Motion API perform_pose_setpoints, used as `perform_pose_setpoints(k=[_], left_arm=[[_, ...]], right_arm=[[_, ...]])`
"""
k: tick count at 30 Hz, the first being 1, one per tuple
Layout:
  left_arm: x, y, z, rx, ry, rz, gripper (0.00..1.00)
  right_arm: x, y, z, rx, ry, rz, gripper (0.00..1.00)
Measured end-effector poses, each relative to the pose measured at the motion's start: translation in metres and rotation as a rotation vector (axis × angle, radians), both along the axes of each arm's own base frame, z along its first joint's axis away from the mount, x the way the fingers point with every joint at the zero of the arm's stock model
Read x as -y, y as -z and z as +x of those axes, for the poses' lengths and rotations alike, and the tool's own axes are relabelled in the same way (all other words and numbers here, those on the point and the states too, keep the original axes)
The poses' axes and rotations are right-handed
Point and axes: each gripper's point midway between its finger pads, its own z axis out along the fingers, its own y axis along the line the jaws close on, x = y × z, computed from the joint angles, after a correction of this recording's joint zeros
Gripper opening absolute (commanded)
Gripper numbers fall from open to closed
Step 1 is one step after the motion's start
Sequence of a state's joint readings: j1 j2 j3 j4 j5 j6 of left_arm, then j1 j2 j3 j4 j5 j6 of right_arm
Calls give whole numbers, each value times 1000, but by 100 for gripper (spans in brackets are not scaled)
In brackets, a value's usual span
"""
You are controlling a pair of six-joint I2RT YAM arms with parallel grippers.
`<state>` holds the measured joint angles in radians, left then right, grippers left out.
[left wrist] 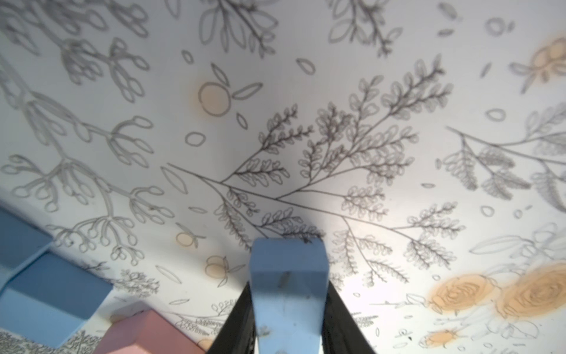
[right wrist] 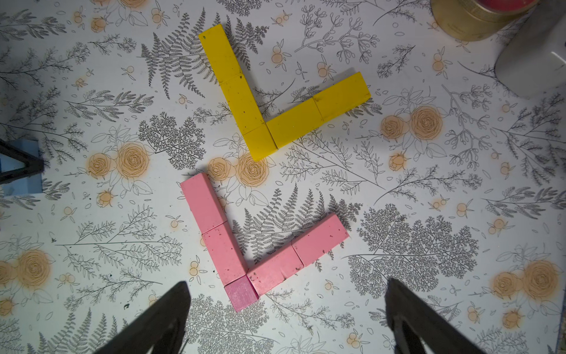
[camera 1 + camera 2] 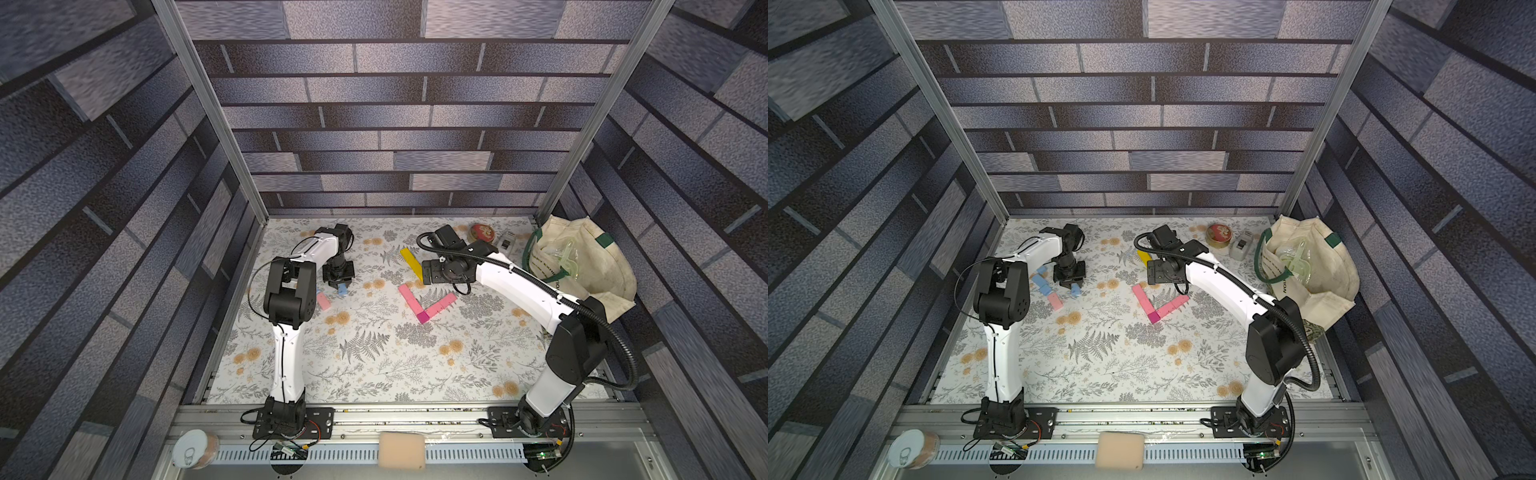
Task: Assemble the letter v with building blocks
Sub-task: Pick up the building block from the center of the board.
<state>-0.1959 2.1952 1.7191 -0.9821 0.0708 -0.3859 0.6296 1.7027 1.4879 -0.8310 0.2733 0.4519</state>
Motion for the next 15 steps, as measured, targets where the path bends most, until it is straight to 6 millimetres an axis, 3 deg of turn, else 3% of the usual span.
perform_pose_setpoints(k=[5, 11, 15], left_arm=[[25, -6, -10, 14, -69, -83, 22], [31, -35, -80, 28, -186, -126, 25], [18, -44, -106, 76, -278, -131, 25]], right_arm=[[4, 0, -2, 5, 5, -10, 100], [5, 0, -1, 11, -4, -18, 100], [3, -1, 0, 18, -15, -14, 100]])
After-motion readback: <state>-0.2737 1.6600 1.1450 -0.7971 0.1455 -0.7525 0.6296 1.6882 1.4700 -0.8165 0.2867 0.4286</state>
